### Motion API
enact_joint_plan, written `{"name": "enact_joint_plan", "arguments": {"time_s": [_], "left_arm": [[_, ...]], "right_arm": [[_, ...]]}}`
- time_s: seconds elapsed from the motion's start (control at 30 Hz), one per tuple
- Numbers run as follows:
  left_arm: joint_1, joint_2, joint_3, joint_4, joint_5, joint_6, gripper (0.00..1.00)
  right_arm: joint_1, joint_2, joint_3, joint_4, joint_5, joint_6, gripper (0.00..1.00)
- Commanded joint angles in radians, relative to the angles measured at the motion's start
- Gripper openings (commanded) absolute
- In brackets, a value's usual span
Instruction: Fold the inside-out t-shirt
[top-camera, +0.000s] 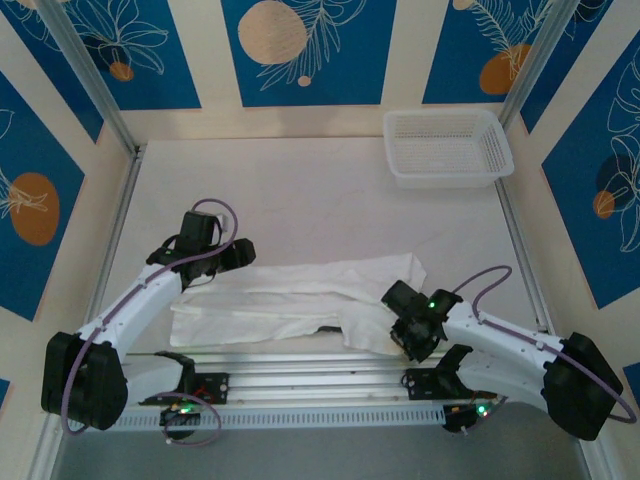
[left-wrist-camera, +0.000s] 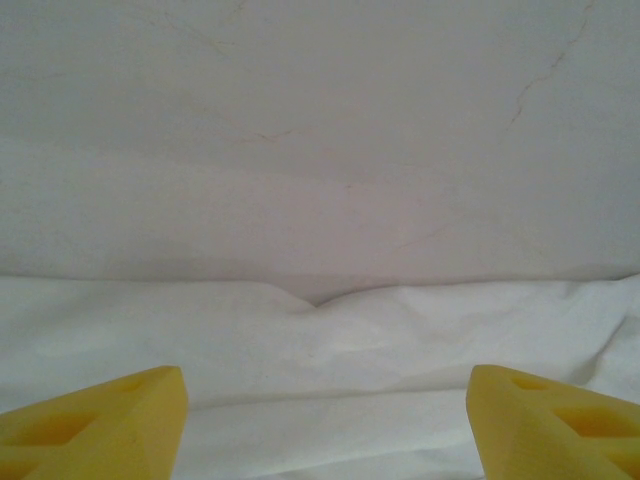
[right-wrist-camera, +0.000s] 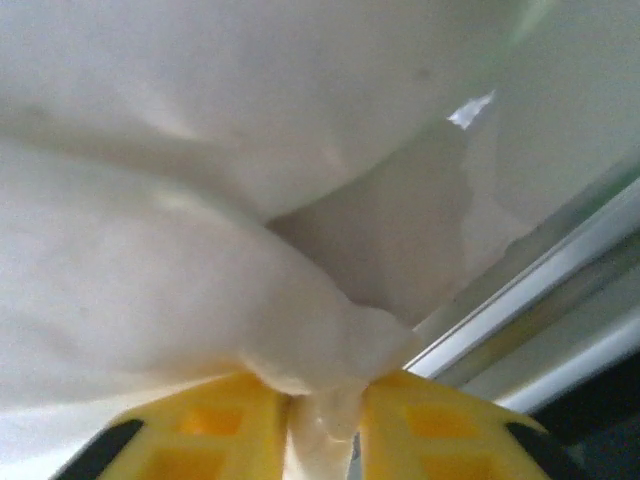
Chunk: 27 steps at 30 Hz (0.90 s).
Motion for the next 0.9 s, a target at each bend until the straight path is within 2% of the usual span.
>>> {"name": "enact_joint_plan", "arguments": {"time_s": [0.0, 0.07, 0.23, 0.3, 0.4, 0.5, 0.63, 0.73, 0.83, 0.87], "left_arm": [[-0.003, 0.005, -0.004, 0.002, -0.007, -0.003, 0.74], [-0.004, 0.005, -0.007, 0.004, -0.009, -0.003, 0.74], [-0.004, 0.009, 0.000, -0.002, -0.013, 0.003, 0.74], [-0.004, 0.012, 0.005, -0.003, -0.013, 0.002, 0.74], [-0.004, 0.015, 0.003, 0.003, -0.006, -0.001, 0.74], [-0.003, 0.021, 0.000, 0.005, 0.004, -0.004, 0.74], [-0.004, 0.009, -0.010, -0.022, 0.003, -0.001, 0.74], [-0.004, -0.021, -0.028, -0.040, 0.005, -0.009, 0.74], [-0.006, -0.084, -0.049, -0.084, 0.003, -0.044, 0.73], [-0.005, -0.108, -0.062, -0.098, 0.002, -0.065, 0.70]], "right_arm": [[0.012, 0.010, -0.032, -0.014, 0.099, 0.054, 0.07], [0.015, -0.015, -0.006, -0.037, 0.102, 0.047, 0.00], [0.007, -0.067, 0.167, -0.085, 0.172, -0.069, 0.00], [-0.039, -0.042, 0.242, -0.088, 0.174, -0.122, 0.00], [-0.157, 0.032, 0.303, -0.014, 0.113, -0.213, 0.00], [-0.281, 0.141, 0.350, 0.081, 0.054, -0.298, 0.07], [-0.421, 0.298, 0.454, 0.151, 0.044, -0.439, 0.20], [-0.535, 0.420, 0.544, 0.168, -0.023, -0.547, 0.35], [-0.613, 0.494, 0.621, 0.134, -0.103, -0.689, 0.43], [-0.626, 0.497, 0.630, 0.112, -0.108, -0.722, 0.44]]}}
